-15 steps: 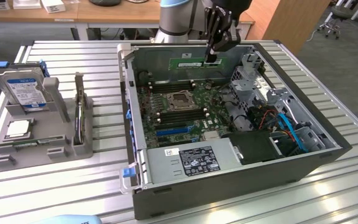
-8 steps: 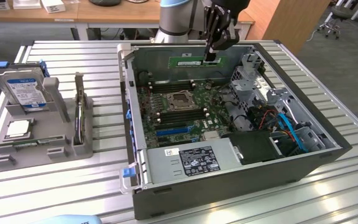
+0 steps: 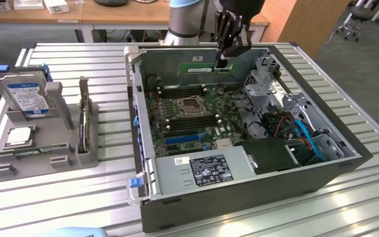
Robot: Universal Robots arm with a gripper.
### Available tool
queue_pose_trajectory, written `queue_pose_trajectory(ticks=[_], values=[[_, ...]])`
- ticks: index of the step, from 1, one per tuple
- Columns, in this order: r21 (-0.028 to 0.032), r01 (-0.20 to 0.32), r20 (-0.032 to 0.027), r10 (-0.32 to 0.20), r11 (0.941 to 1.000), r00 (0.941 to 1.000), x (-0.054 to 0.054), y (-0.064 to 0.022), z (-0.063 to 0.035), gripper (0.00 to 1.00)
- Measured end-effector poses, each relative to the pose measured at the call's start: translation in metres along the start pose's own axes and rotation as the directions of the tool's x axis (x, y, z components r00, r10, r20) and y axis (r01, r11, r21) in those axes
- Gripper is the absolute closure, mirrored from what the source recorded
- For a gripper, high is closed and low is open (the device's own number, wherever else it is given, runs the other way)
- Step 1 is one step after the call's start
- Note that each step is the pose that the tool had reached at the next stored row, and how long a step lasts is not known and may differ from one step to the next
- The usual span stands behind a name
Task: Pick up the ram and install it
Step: 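Pick up the ram and move it above insertion slot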
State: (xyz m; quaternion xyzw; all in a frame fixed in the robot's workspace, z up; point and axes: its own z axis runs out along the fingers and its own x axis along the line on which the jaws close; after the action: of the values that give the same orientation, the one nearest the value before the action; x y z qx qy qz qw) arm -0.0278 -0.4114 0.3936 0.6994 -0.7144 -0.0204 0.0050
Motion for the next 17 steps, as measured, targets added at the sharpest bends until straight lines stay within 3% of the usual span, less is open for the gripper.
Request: queue_pose_trajectory(ticks=[17], values=[[0.0001,0.0,0.0001,0.0,1.0,1.0,0.001,-0.001,0.0282,0.88]])
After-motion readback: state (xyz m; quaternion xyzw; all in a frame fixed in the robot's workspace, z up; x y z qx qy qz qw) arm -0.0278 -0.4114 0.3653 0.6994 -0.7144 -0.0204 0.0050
